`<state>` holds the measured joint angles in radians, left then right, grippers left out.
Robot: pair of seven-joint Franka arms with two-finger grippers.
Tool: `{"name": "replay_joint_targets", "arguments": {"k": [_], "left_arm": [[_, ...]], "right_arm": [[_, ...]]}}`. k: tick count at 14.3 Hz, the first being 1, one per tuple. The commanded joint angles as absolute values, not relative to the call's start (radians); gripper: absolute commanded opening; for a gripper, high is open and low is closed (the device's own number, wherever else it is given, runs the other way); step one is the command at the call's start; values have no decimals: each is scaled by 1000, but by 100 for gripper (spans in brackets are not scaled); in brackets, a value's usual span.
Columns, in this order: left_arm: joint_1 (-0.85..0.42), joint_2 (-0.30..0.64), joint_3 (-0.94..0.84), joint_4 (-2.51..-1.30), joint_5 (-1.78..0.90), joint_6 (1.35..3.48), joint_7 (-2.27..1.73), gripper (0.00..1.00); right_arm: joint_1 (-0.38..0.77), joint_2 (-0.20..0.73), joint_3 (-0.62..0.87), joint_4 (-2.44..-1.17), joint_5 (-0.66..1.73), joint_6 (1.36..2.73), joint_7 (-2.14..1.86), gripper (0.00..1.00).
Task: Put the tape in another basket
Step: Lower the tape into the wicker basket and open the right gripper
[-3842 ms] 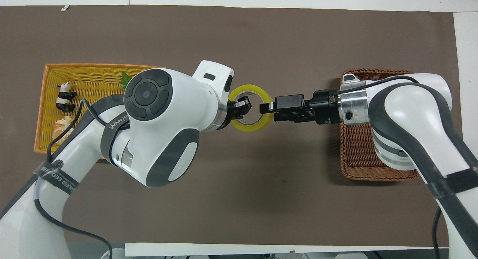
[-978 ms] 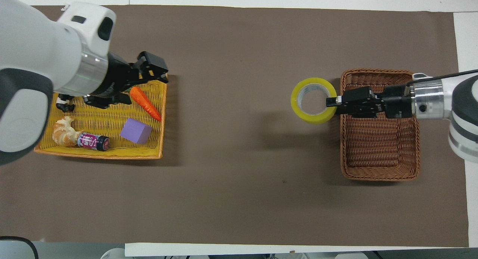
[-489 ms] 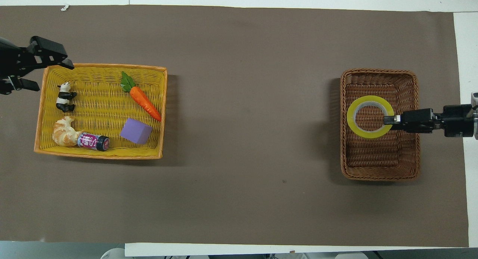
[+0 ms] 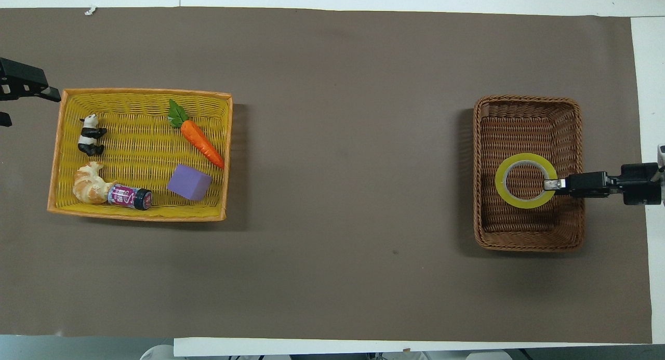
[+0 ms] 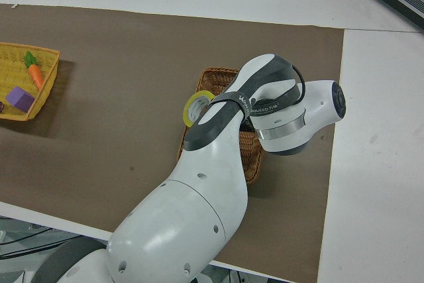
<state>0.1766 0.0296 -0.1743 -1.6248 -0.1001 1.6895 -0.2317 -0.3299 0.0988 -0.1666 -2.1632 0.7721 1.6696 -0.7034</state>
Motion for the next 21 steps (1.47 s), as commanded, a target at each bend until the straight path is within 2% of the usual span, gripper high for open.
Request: {"name": "replay_joint_targets", "arguments": {"k": [1, 3, 4, 6, 7, 8, 12, 15, 21], "left_arm": [[192, 11, -183, -1646, -55, 1675, -155, 100], [193, 11, -183, -1646, -55, 1675, -155, 100], [193, 11, -183, -1646, -55, 1677, -156, 100], [193, 11, -183, -1646, -55, 1683, -156, 100], [195, 11, -183, -1644, -55, 1683, -156, 100], [195, 11, -183, -1644, -55, 1684, -156, 100], [193, 8, -183, -1649, -52, 1684, -150, 100], [155, 6, -189, -1651, -49, 1675, -155, 100], [127, -5, -192, -1664, -29, 1681, -153, 100]], "right_arm": [[-345, 110, -155, -2157, 729, 1683, -745, 0], [-347, 110, -156, -2157, 713, 1683, -747, 0], [-347, 110, -156, -2155, 704, 1683, -747, 6], [-345, 112, -156, -2151, 698, 1684, -747, 45], [-344, 112, -156, -2149, 692, 1686, -749, 77], [-345, 112, -155, -2146, 680, 1693, -749, 100], [-334, 115, -155, -2079, 606, 1686, -746, 100], [-327, 81, -143, -2017, 525, 1674, -730, 100], [-169, -27, -132, -1916, 335, 1660, -479, 100]]}}
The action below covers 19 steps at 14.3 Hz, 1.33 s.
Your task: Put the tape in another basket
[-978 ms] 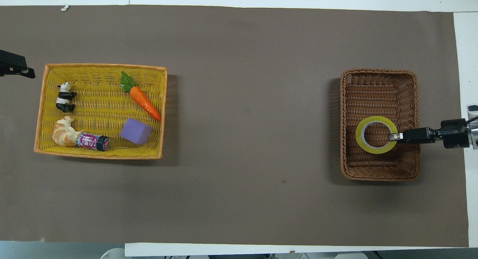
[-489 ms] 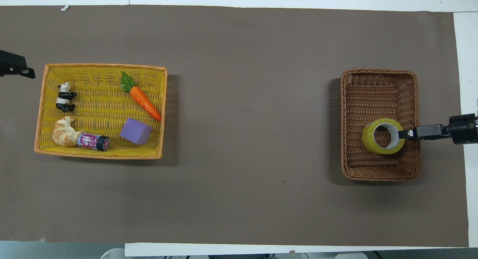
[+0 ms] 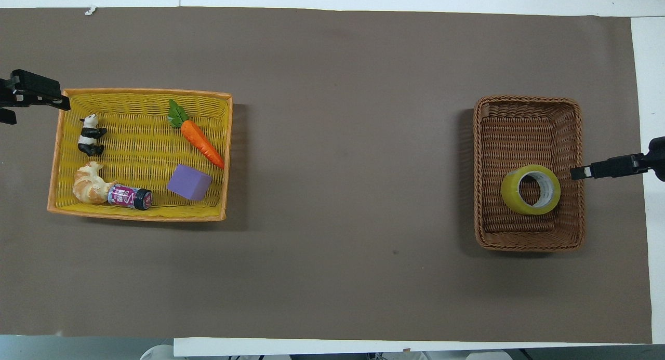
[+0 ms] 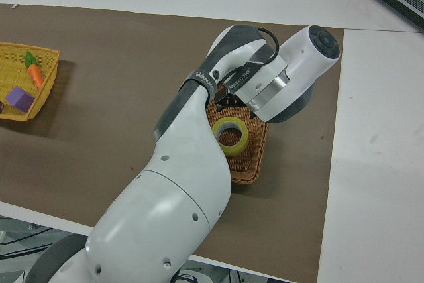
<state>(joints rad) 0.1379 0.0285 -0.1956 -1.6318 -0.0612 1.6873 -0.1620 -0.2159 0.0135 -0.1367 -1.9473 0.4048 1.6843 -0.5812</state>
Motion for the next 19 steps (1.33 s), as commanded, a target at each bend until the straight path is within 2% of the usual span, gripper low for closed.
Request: {"name": "replay_joint_targets", "arguments": {"k": [1, 5, 9, 11, 13, 17, 19], "left_arm": [[126, -15, -193, -1664, -15, 1678, -150, 100], [84, -69, -192, -1704, -9, 1661, -156, 100], [83, -74, -192, -1700, 0, 1586, -150, 100], [81, -75, -198, -1697, 41, 1565, -150, 100], [81, -75, -198, -1689, 51, 1559, -147, 100], [87, -86, -198, -1709, 69, 1562, -135, 100], [83, -86, -198, -1713, 69, 1571, -130, 100]], "right_arm": [[-143, -46, -132, -1901, 310, 1645, -425, 100], [-66, -115, -130, -1852, 137, 1577, -269, 100], [-58, -150, -130, -1830, 49, 1554, -186, 100], [-70, -132, -130, -1742, 37, 1472, -141, 100], [-72, -117, -129, -1706, 34, 1413, -53, 100], [-83, -68, -121, -1692, 9, 1413, -38, 100], [-60, -8, -123, -1623, -52, 1398, -35, 100]]}}
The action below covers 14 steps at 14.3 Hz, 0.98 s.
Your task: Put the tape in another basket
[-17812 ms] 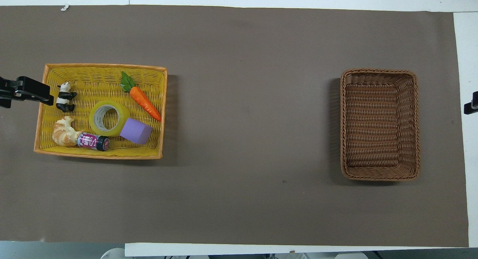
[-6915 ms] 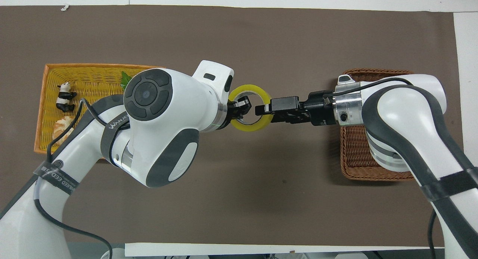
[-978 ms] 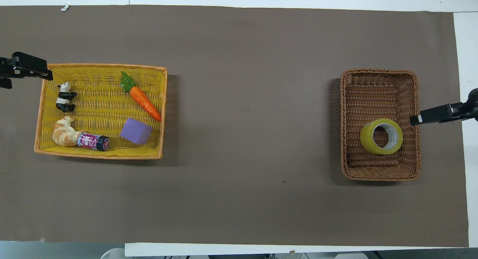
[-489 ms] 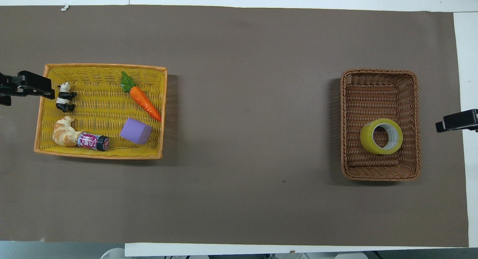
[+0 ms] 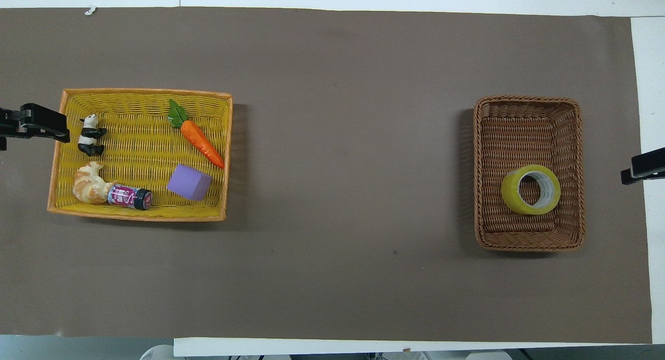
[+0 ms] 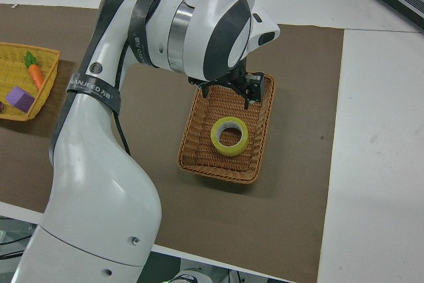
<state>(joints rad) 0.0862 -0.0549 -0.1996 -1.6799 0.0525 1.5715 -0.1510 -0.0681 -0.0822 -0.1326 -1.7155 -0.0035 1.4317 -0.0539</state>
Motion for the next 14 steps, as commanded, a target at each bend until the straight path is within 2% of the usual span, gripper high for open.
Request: {"name": "replay_joint_targets", "arguments": {"k": [1, 9, 11, 14], "left_arm": [[81, -86, -198, -1713, 68, 1574, -136, 100], [81, -86, -199, -1709, 60, 1566, -134, 100], [89, -86, -201, -1712, -9, 1557, -85, 100], [92, -86, -189, -1709, -75, 1552, -58, 100]], "right_arm": [[-60, 3, -123, -1593, -51, 1381, -32, 100], [-63, -25, -117, -1568, -43, 1396, -29, 100], [-60, -64, -117, -1583, -43, 1382, -34, 100], [-60, -69, -117, -1589, -44, 1387, -31, 100]]}}
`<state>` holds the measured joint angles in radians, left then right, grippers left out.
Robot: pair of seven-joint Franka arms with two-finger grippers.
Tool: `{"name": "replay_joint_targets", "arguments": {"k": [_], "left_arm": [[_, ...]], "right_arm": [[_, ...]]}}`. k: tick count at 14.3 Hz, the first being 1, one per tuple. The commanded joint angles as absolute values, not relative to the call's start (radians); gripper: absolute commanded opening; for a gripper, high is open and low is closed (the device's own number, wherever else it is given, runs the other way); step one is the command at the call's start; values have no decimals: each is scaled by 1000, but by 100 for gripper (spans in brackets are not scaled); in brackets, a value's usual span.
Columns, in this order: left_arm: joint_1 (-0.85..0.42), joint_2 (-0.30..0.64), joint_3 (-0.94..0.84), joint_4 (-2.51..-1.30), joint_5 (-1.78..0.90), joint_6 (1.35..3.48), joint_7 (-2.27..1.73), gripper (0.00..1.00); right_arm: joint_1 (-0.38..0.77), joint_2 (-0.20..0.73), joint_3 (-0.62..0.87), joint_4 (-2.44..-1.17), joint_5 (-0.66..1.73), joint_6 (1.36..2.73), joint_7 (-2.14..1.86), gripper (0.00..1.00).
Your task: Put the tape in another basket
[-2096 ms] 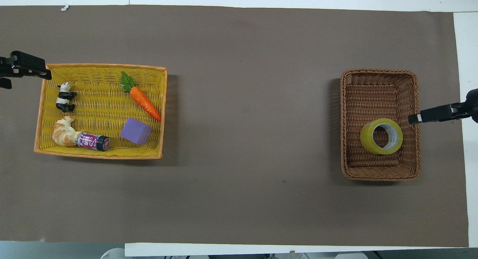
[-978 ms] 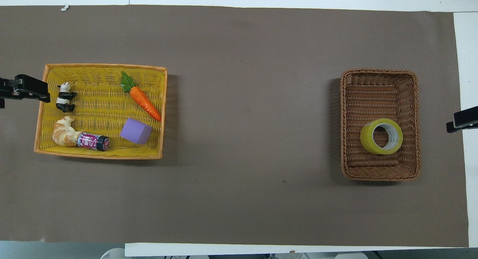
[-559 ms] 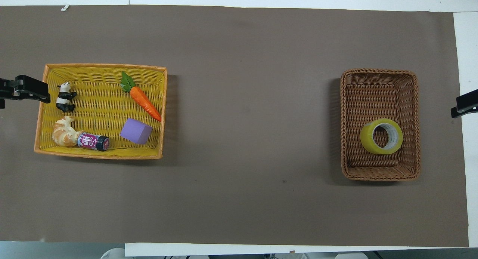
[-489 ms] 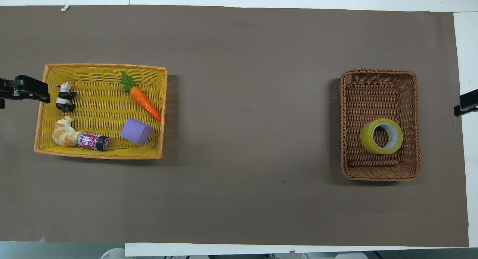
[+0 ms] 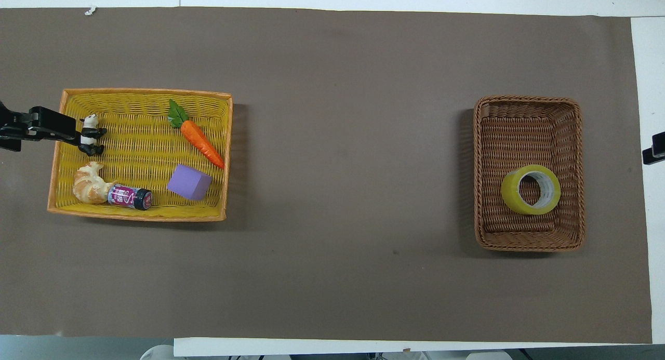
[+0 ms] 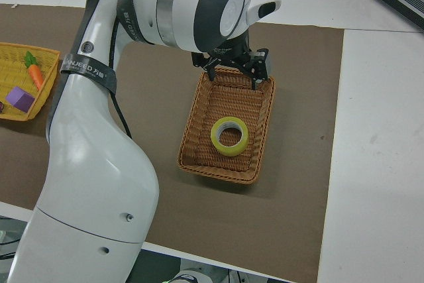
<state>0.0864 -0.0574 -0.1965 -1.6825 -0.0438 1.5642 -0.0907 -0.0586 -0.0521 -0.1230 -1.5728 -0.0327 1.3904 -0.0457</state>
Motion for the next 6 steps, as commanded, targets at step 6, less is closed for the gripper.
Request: {"name": "replay_joint_targets", "arguments": {"k": [6], "left_arm": [[92, -100, -189, -1736, -58, 1583, -64, 100]], "right_arm": [[-60, -64, -115, -1594, -44, 1388, -29, 100]]}}
